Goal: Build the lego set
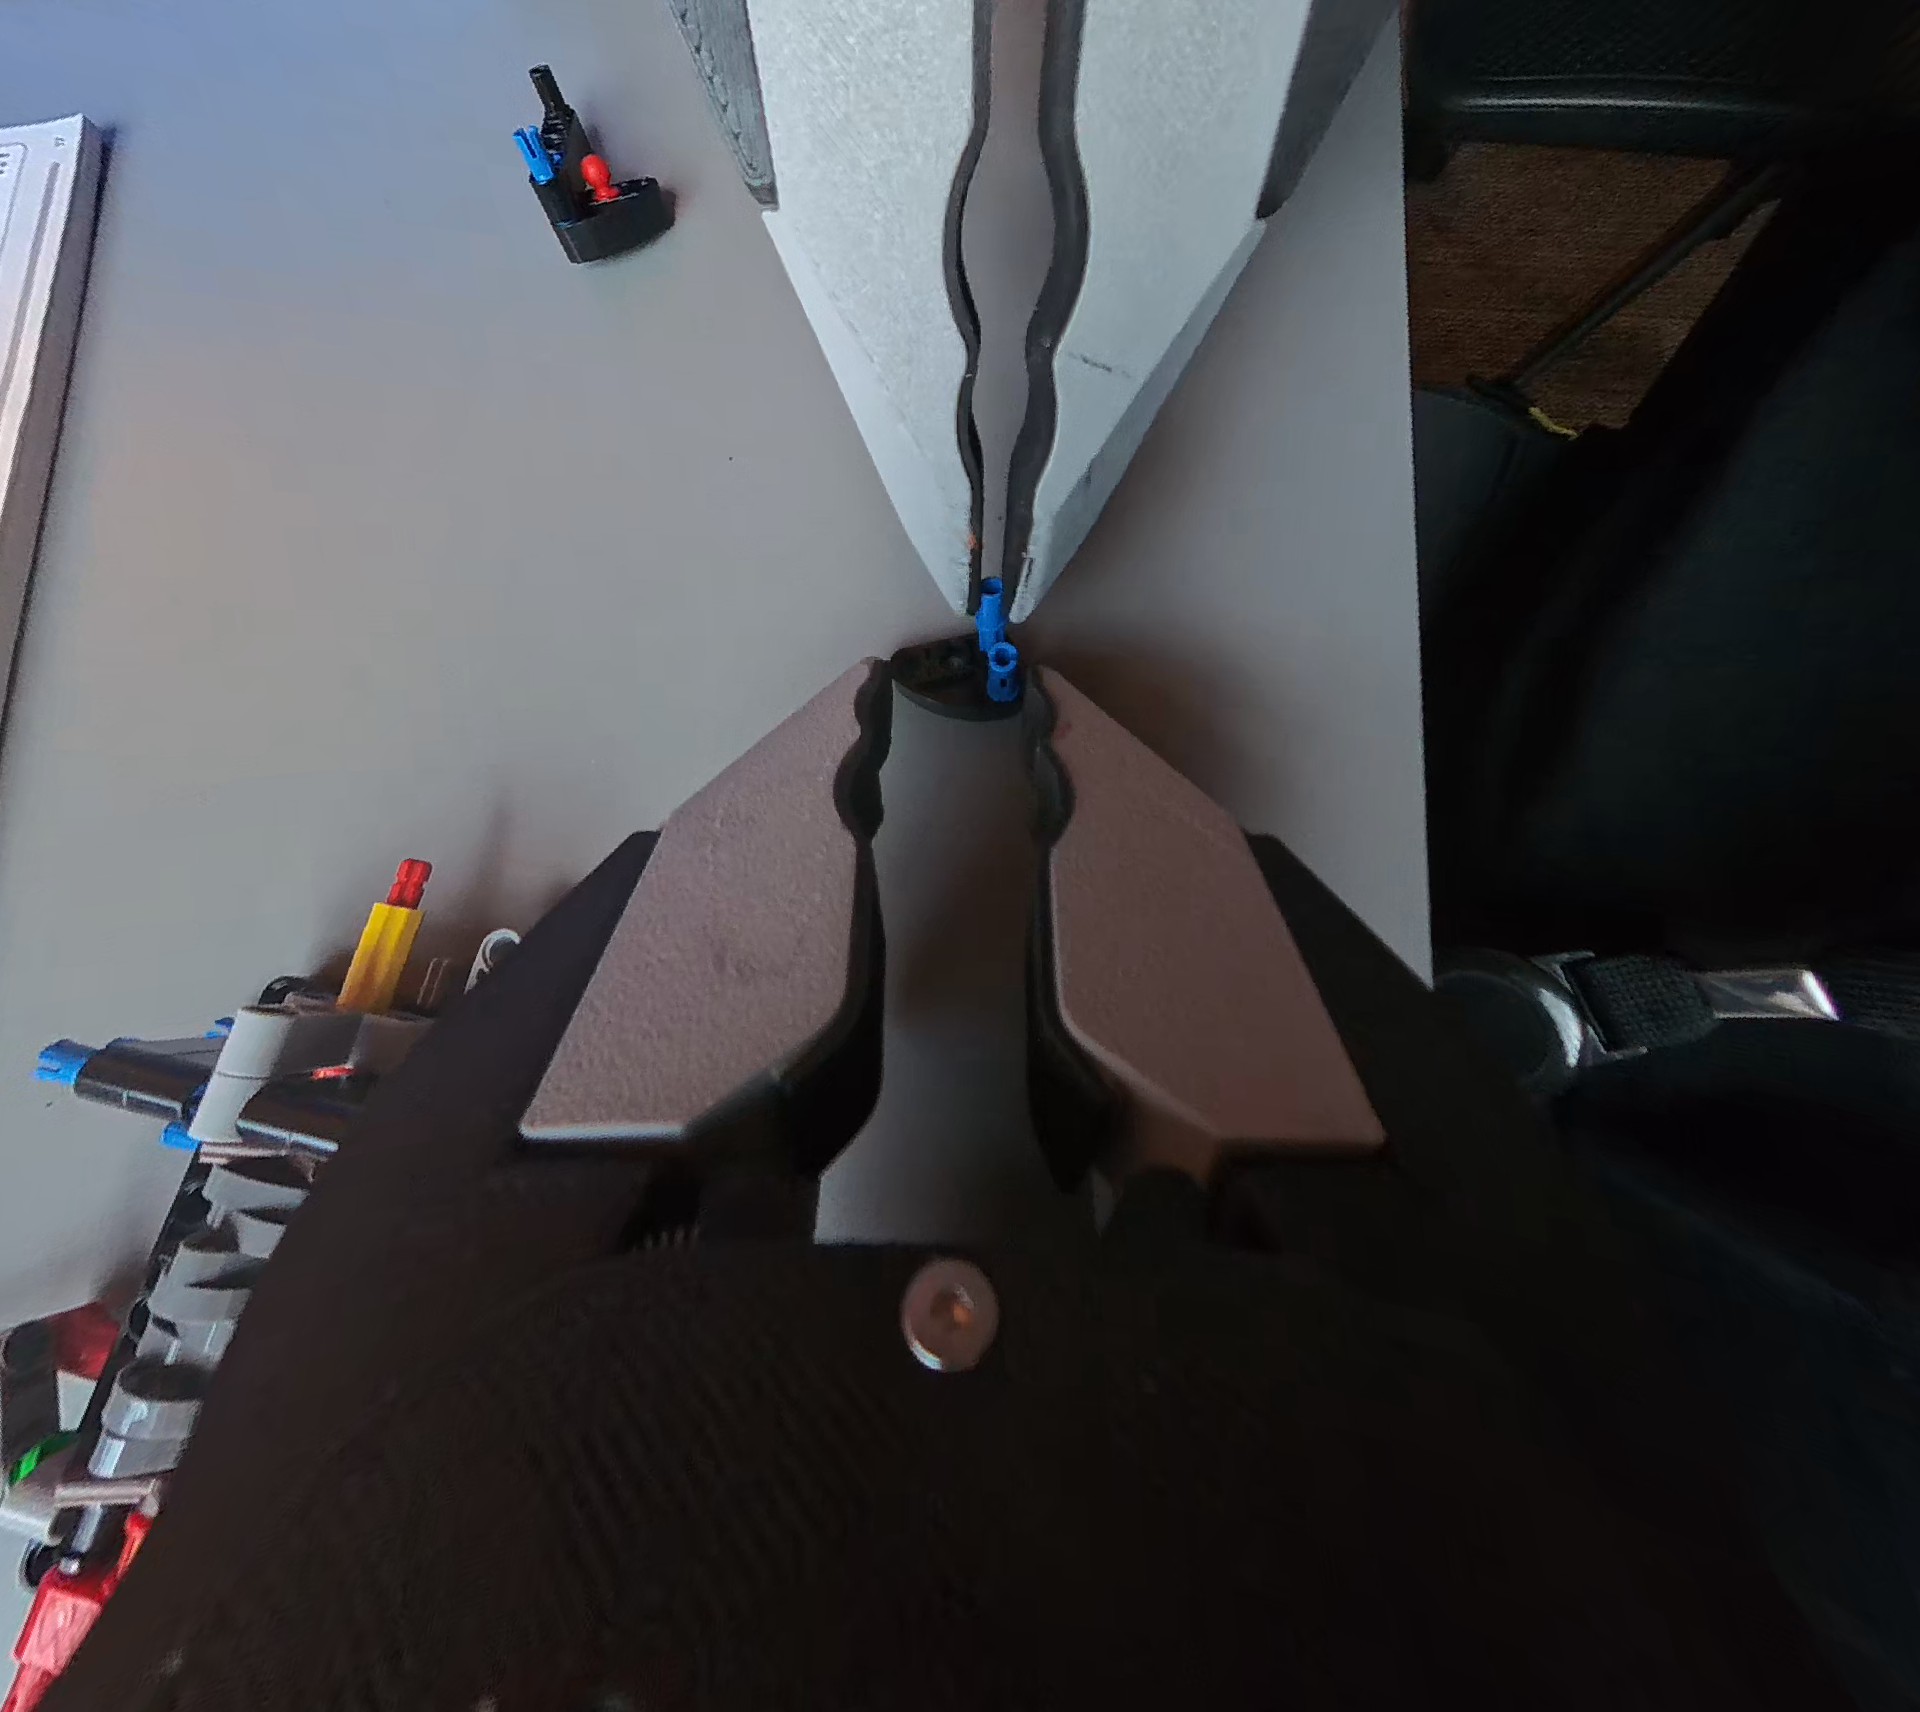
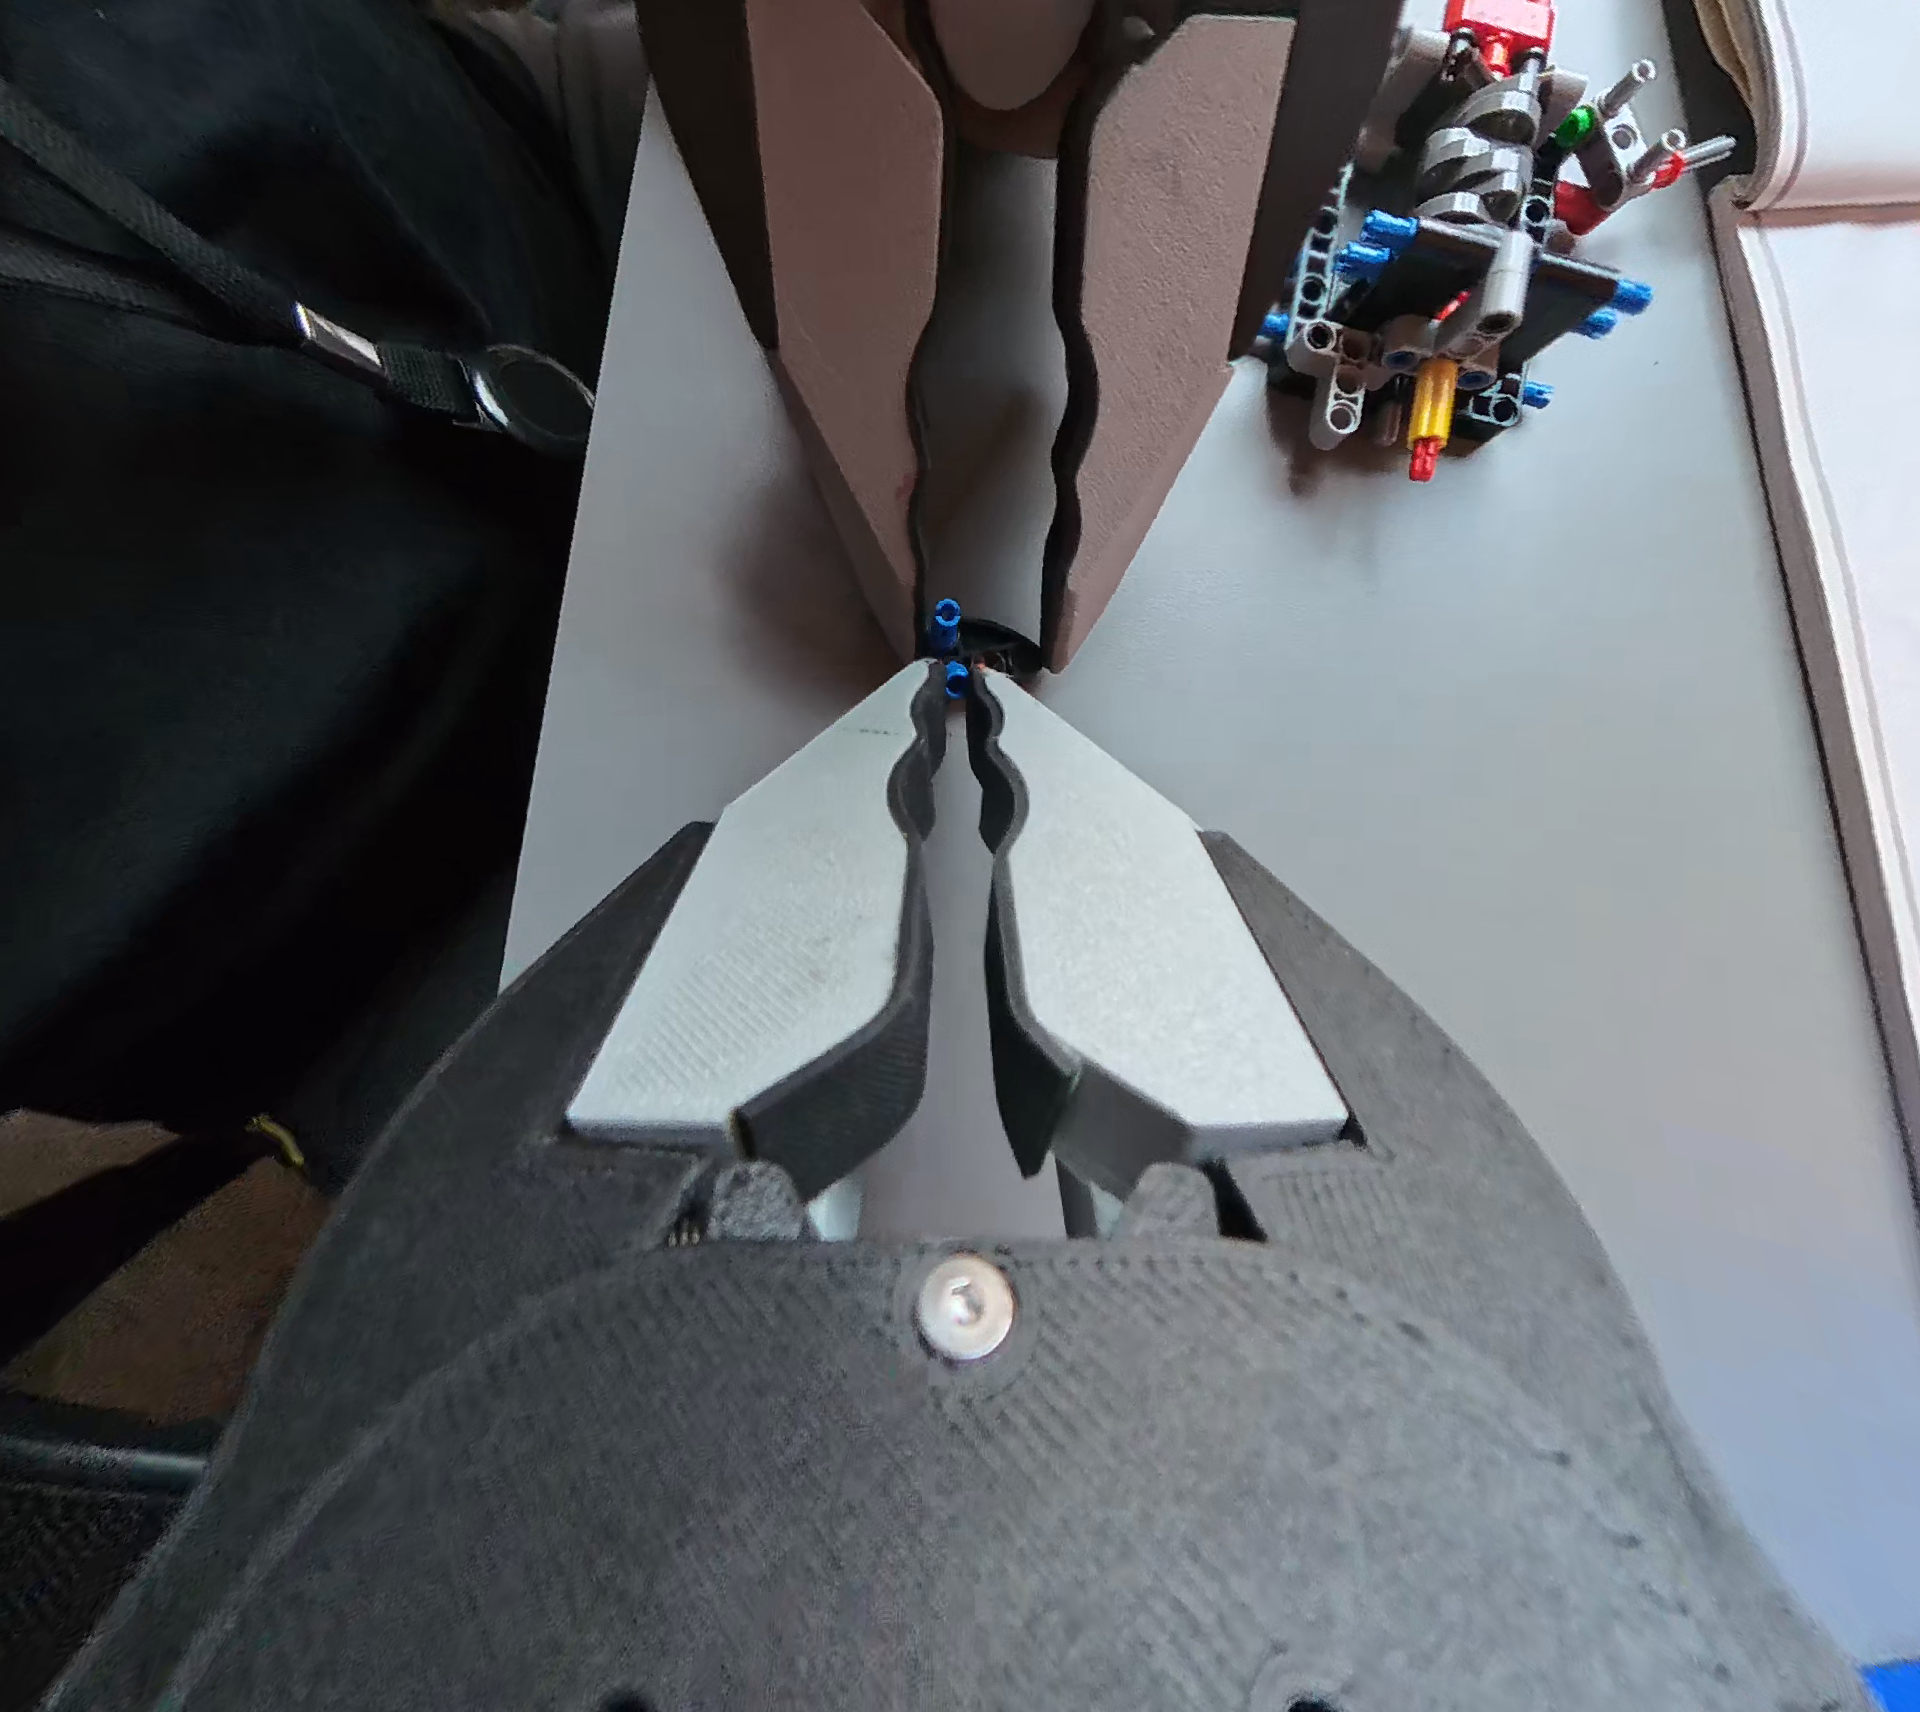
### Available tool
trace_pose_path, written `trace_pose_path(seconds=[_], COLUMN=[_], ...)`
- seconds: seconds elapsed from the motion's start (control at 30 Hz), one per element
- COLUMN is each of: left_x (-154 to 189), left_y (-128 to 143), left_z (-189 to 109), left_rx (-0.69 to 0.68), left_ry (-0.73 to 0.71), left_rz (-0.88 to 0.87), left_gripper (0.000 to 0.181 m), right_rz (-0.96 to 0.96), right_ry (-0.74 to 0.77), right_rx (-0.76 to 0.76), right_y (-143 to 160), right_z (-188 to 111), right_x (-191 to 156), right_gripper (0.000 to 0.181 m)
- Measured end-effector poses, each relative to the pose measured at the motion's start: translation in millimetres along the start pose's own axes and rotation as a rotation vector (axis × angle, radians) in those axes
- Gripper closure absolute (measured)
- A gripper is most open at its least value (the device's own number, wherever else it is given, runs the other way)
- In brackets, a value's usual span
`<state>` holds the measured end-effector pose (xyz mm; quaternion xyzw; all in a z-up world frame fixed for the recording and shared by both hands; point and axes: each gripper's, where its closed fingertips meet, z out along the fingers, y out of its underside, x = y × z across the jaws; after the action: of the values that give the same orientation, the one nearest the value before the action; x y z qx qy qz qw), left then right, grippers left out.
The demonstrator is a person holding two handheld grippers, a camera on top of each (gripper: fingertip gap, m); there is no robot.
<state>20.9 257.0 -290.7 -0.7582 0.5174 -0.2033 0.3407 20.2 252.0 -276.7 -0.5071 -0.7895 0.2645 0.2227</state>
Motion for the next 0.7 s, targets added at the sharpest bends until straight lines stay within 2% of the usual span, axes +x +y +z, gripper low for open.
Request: trace_pose_path(seconds=[0.23,0.7], left_x=[0.1,0.4], left_y=[0.0,-0.1], left_z=[0.1,0.3], left_rx=[0.0,0.0], left_ry=[0.002,-0.001], left_rz=[-0.002,0.003], left_gripper=[0.159,0.159], right_rz=[-0.087,-0.097], right_ry=[-0.014,-0.058], right_rx=[-0.089,-0.061], right_y=[-3.0,-2.9], right_z=[2.7,5.4], right_x=[-0.8,-1.5], right_gripper=[0.18,0.18])
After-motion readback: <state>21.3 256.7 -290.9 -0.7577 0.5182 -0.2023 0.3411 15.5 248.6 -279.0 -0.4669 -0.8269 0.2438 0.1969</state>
